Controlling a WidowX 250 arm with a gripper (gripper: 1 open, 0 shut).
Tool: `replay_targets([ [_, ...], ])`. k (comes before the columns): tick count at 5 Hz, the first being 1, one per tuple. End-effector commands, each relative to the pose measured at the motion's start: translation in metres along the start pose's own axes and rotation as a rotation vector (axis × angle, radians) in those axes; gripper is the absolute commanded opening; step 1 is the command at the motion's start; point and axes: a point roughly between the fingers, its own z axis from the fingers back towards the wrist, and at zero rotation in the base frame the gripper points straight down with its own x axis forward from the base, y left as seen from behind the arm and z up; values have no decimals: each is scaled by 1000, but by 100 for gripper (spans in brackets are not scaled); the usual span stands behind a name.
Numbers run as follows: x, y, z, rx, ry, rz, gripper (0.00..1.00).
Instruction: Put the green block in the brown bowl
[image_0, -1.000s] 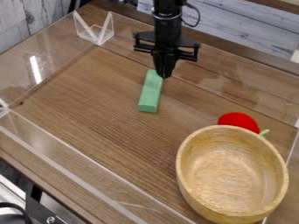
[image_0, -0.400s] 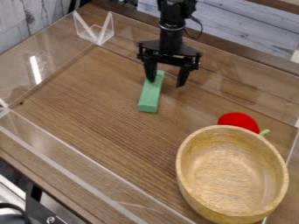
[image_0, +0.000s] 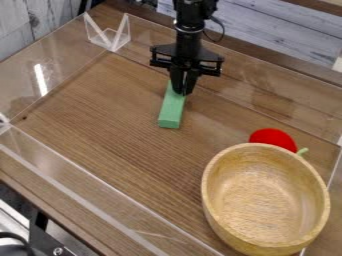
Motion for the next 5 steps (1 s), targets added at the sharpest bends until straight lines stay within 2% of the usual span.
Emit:
replay_targets([
  [1, 8, 2, 31, -22, -49, 59, 0],
  [3, 21, 6, 60, -46, -55, 142, 0],
  [4, 22, 12, 65, -50, -44, 74, 100],
  [5, 26, 22, 59, -28, -24, 36, 100],
])
